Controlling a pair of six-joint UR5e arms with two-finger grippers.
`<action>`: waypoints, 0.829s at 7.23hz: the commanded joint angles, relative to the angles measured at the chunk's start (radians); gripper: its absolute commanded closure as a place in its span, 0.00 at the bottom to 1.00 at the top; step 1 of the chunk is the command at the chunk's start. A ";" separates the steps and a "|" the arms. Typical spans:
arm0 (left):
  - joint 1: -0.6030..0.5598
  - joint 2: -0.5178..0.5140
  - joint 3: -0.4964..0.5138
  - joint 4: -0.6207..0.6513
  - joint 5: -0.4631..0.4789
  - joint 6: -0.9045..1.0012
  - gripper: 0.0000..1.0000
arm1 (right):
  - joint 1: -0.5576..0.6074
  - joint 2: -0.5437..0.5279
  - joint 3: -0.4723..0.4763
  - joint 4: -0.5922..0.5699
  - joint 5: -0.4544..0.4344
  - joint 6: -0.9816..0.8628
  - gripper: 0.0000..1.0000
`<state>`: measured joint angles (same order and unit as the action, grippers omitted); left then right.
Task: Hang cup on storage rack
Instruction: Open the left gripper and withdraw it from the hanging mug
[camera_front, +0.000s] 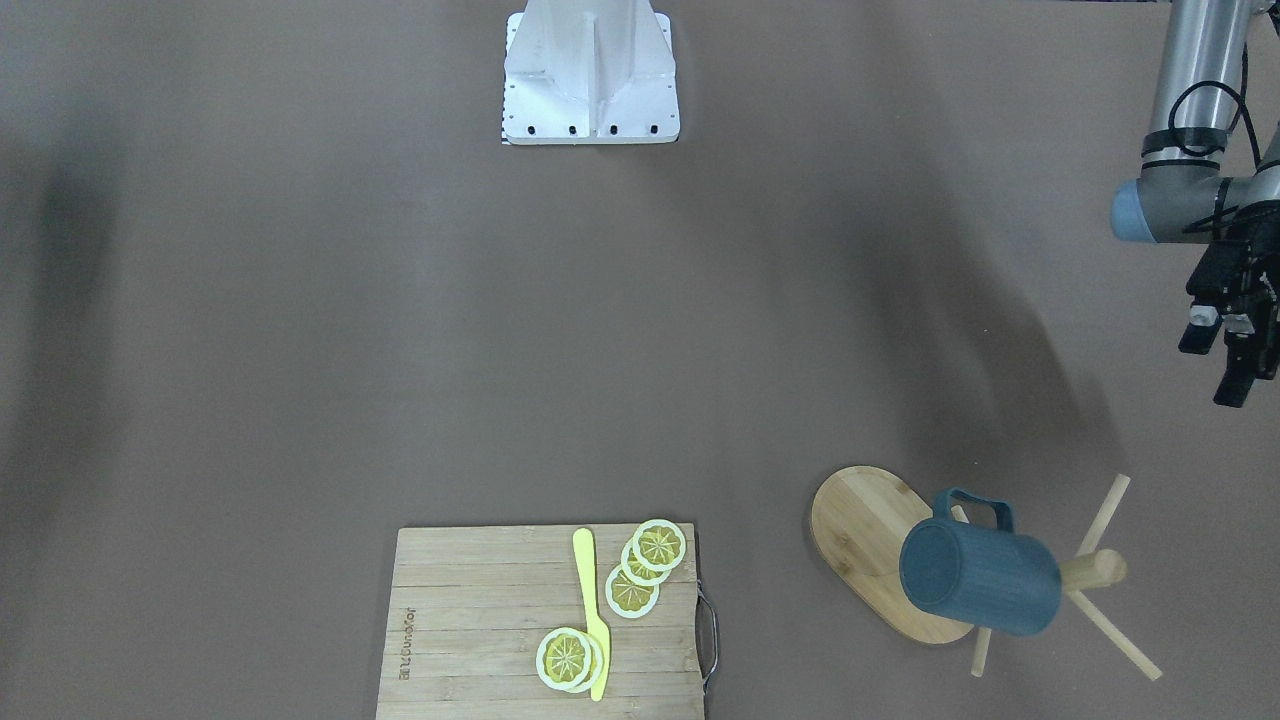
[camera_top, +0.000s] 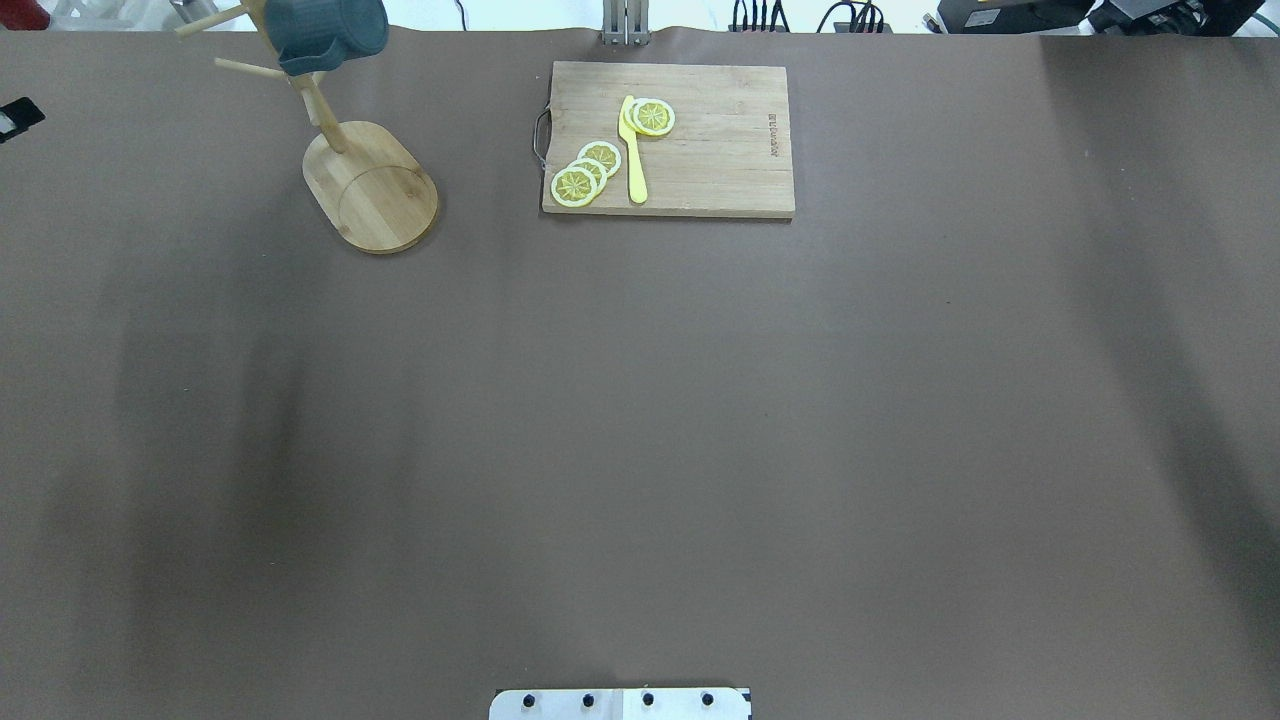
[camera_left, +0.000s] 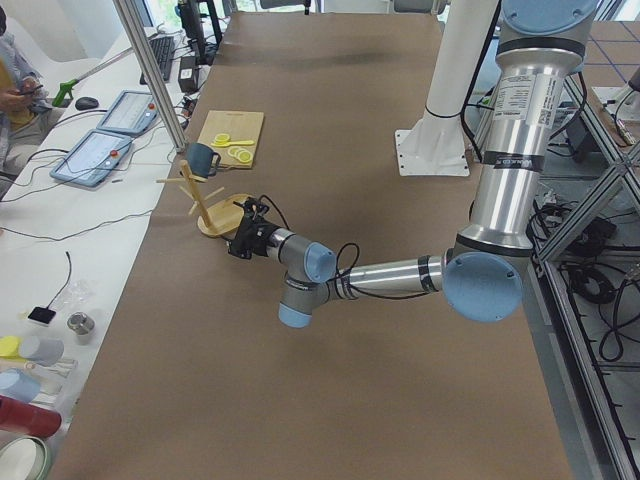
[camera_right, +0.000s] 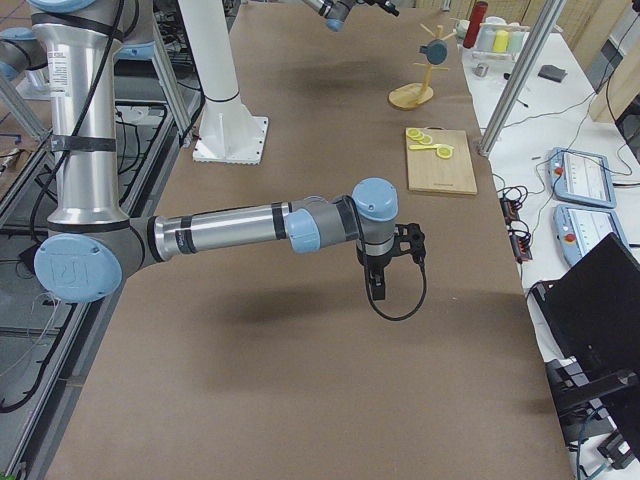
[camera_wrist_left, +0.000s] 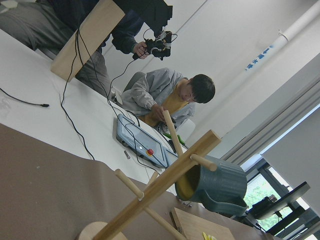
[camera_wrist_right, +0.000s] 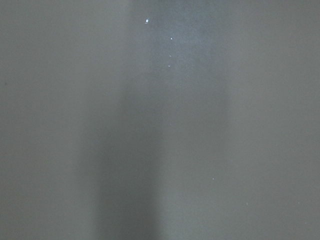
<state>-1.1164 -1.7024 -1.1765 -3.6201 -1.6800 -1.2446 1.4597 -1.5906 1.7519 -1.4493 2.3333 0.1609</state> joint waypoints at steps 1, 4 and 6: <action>-0.075 0.009 -0.002 0.111 0.000 0.236 0.02 | 0.025 -0.003 -0.052 0.004 -0.018 -0.073 0.00; -0.132 0.061 -0.041 0.314 -0.004 0.437 0.02 | 0.034 0.003 -0.132 0.007 -0.037 -0.123 0.00; -0.149 0.113 -0.143 0.540 -0.051 0.439 0.02 | 0.044 -0.002 -0.135 -0.006 -0.035 -0.121 0.00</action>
<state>-1.2526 -1.6267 -1.2498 -3.2256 -1.6965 -0.8142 1.4985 -1.5902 1.6219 -1.4482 2.2984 0.0397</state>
